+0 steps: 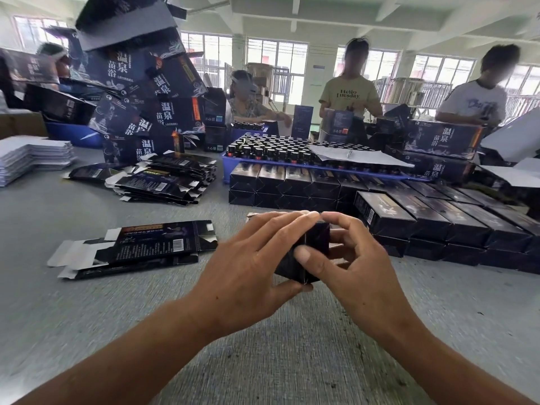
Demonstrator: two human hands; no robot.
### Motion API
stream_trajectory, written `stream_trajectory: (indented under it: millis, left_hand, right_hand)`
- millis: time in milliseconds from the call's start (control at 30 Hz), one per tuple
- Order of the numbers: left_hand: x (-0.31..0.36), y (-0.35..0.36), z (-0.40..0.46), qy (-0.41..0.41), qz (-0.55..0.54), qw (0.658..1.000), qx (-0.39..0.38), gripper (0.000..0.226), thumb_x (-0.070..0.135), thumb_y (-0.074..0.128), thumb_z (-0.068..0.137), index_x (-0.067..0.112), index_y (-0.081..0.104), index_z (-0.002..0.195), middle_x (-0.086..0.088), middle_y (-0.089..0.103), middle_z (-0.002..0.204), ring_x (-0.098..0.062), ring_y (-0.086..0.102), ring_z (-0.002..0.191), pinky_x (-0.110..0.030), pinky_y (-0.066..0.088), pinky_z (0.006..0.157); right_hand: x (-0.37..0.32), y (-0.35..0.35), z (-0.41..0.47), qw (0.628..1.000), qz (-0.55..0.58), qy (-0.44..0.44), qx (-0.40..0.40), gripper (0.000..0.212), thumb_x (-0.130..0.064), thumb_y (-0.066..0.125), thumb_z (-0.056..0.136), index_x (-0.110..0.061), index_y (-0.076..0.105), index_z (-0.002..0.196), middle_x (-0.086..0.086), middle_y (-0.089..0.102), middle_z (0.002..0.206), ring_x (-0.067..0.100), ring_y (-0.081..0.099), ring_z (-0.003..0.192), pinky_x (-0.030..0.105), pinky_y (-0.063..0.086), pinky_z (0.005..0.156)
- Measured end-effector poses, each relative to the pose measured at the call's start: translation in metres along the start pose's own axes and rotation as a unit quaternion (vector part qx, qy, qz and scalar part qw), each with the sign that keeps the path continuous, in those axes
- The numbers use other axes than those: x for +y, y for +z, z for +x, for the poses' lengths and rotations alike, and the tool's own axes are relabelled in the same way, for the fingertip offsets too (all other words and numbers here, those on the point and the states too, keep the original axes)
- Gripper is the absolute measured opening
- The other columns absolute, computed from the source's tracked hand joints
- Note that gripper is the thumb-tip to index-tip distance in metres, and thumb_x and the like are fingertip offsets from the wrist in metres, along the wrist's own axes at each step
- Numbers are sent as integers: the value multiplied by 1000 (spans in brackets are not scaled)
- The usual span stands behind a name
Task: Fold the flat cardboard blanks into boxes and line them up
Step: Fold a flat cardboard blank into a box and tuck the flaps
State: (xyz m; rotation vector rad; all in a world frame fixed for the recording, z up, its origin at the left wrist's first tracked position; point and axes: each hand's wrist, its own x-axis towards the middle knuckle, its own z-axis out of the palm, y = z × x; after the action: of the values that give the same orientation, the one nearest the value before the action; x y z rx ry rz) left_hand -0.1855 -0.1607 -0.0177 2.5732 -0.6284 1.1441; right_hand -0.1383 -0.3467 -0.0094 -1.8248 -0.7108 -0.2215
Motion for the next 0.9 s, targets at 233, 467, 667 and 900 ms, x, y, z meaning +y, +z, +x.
stream_trajectory:
  millis: [233,467,667,900]
  left_hand:
    - [1,3,-1,-67,-15,997,27,80,32,70,86,25,28,154,3,27,161,-16,28,147,-44,36,114]
    - [-12,-7,7,-343,-347,868,90,68,54,61,85,39,36,147,16,60,128,3,58,116,-29,50,98]
    - [-7,-10,7,-265,-428,859,89,46,37,66,87,58,50,125,11,71,112,-10,68,107,-21,58,76]
    - [-3,-7,3,-227,-410,883,21,51,33,71,87,52,55,131,23,63,114,-4,63,110,-14,56,72]
  right_hand:
    - [12,-5,10,989,106,94,36,72,-32,74,64,-35,49,131,-4,70,102,5,71,91,20,57,66]
    - [18,0,9,976,133,152,-80,57,-19,80,56,-20,64,110,-1,76,102,18,73,97,35,58,86]
    - [8,1,5,983,106,127,-82,67,-44,82,73,-39,51,132,-16,72,109,-7,68,97,11,54,70]
    - [-1,-8,6,996,88,-11,-18,60,-42,69,83,-60,45,136,-29,63,120,-9,61,110,4,50,74]
